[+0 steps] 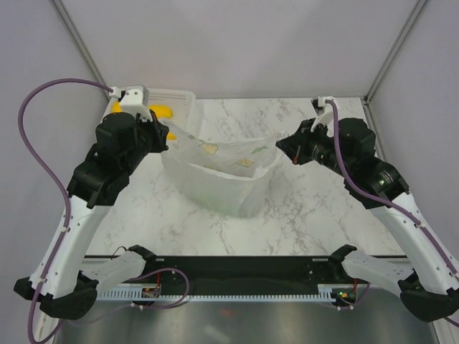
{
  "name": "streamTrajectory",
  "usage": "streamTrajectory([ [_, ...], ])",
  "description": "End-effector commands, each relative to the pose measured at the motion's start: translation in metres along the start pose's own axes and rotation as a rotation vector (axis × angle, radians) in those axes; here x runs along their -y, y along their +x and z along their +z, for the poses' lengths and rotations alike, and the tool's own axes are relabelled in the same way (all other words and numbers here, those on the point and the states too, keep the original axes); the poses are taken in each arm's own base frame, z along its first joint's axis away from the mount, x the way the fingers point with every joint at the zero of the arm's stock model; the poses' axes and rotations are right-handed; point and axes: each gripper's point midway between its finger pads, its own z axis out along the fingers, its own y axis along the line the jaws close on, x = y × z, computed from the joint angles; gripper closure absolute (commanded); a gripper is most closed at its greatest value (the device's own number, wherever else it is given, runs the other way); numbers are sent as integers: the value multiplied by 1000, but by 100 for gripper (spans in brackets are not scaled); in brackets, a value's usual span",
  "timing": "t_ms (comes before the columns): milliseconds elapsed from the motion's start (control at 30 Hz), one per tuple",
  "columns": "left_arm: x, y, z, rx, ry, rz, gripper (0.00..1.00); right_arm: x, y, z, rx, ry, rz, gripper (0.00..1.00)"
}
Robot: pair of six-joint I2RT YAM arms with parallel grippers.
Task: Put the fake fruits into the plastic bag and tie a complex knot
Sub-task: Adjust the plastic bag at the center of the board.
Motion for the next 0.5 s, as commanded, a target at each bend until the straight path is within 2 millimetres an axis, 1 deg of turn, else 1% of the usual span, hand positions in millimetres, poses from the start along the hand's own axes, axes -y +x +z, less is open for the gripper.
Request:
streamTrajectory([
  [0,-8,1,4,16,-41,-17,98,-10,-1,2,24,-72,-34,100],
  [100,-11,1,5,20,-54,3,98,-12,-1,2,26,-92,-54,100],
  [167,-10,-3,2,31,-42,27,95,-14,-6,1,34,-93,-70,100],
  [200,-9,-7,-1,45,-37,34,87,-15,-10,3,37,-94,-77,100],
  [267,-9,-19,-8,84,-25,60,75,-15,-15,4,40,-91,-87,100],
  [300,-7,-31,-14,118,-12,75,62,-18,-18,5,42,-98,-93,100],
  [367,-1,-44,-22,157,22,92,45,-20,-21,6,43,-106,-94,100],
  [400,7,-57,-31,194,69,98,28,-21,-23,7,45,-109,-91,100],
  [433,11,-63,-35,212,90,110,22,-23,-25,6,49,-117,-94,100],
  [467,15,-73,-40,246,112,109,19,-25,-27,6,51,-124,-92,100],
])
